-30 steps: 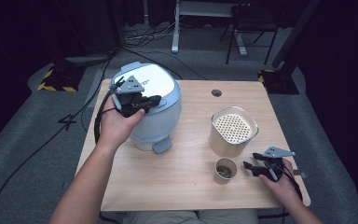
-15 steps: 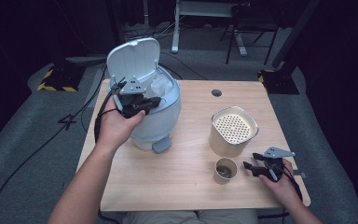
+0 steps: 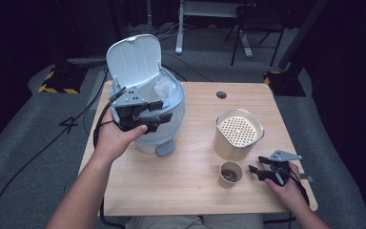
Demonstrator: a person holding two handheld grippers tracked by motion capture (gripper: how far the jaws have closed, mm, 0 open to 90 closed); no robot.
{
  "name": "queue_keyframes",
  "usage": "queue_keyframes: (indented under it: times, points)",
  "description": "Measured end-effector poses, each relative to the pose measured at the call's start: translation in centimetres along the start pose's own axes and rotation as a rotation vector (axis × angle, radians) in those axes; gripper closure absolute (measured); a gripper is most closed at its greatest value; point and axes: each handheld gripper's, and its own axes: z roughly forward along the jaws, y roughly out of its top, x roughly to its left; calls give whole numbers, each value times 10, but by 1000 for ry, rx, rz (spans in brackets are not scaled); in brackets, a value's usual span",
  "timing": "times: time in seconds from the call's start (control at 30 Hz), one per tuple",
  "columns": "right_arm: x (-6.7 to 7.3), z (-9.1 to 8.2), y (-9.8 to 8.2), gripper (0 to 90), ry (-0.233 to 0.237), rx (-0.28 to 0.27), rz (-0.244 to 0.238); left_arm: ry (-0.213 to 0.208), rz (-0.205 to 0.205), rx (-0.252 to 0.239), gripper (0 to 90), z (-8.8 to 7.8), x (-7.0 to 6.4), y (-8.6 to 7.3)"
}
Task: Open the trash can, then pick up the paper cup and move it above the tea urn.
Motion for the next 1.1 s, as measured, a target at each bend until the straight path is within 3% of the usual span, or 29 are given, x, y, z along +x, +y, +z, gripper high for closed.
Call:
queue_keyframes:
  times: [0.3, 0.43, 0.57, 0.6, 0.63, 0.77, 0.8, 0.83, 0.87, 0.93, 1.07, 1.1]
  points:
    - [0, 0, 0, 370, 3, 0, -2, -11, 13, 2, 405, -10, -18, -22]
    - [2, -1, -1, 330, 0, 2, -7, -22, 11, 3, 386, -11, -25, -38]
    - [6, -3, -2, 303, -13, 12, 3, -8, 2, 30, 377, -8, -30, -58]
    - [7, -5, -1, 298, 4, 35, -8, -2, -8, 44, 372, -5, -31, -68]
    - [7, -5, -1, 298, 4, 35, -8, -2, -8, 44, 372, -5, -31, -68]
    - [10, -11, 3, 294, 39, 41, -49, 15, -49, 68, 370, 4, -30, -96]
    - [10, -11, 3, 294, 39, 41, -49, 15, -49, 68, 369, 4, -30, -96]
    - [13, -15, 4, 290, 70, 50, -44, 18, -67, 82, 368, 8, -28, -108]
    - [13, -15, 4, 290, 70, 50, -44, 18, -67, 82, 368, 8, -28, -108]
    - [15, -18, 5, 297, 114, 76, -49, 29, -73, 96, 367, 12, -27, -118]
    - [23, -27, 9, 291, 148, 64, -90, 43, -81, 153, 340, 21, -23, -143]
    - [23, -27, 9, 291, 148, 64, -90, 43, -81, 153, 341, 21, -23, -143]
